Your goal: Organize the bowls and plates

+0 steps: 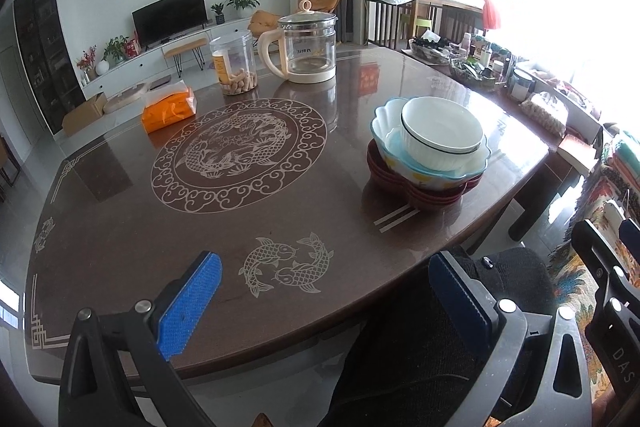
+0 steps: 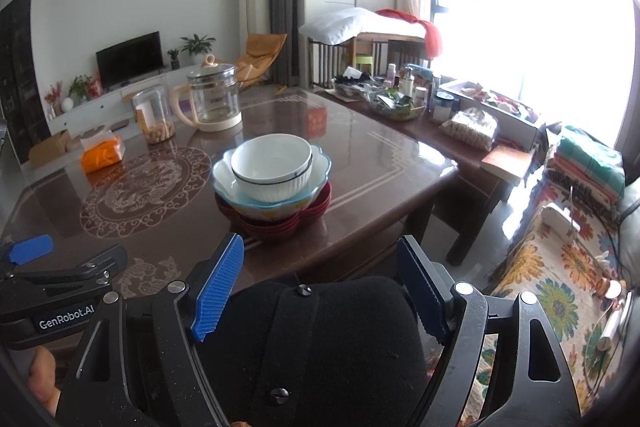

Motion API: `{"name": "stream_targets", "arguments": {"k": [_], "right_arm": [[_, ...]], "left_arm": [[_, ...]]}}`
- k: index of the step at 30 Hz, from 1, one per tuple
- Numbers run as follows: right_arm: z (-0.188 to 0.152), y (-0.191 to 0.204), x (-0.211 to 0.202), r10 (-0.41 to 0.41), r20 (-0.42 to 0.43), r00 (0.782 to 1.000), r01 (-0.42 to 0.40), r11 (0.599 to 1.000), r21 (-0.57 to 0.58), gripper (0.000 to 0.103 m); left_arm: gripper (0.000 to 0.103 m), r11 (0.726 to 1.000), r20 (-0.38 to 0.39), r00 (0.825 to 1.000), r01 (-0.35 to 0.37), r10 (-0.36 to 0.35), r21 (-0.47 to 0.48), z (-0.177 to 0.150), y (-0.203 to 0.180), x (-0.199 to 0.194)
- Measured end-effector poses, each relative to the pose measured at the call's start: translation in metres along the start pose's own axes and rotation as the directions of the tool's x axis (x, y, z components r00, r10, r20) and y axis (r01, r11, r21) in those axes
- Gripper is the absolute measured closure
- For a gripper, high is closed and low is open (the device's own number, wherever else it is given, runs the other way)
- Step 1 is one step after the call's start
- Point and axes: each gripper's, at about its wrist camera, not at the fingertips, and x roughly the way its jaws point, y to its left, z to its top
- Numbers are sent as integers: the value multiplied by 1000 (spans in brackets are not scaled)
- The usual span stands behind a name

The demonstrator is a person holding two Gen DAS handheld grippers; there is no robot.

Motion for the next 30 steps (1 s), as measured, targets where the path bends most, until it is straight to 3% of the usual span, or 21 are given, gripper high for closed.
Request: {"name": "stream_targets", "arguments": {"k": [3, 8, 20, 30], "right_arm": [[1, 1, 3, 1, 2, 1000, -1, 1000, -7, 22], [2, 0, 6, -5, 10, 1000, 5, 1000, -1, 22], [0, 2, 27, 3, -24, 1000, -3, 1000, -11, 22], [6, 8, 22, -21, 25, 999, 22, 999, -34, 22]], "left_arm": [[0, 999, 22, 999, 42, -42, 4, 3, -2, -2], [0, 998, 33, 999, 34, -35, 44, 2, -10, 2], [0, 999, 18, 999, 41, -41, 16, 5, -5, 17], [0, 999, 3, 999, 43, -43, 22, 5, -6, 27]]}}
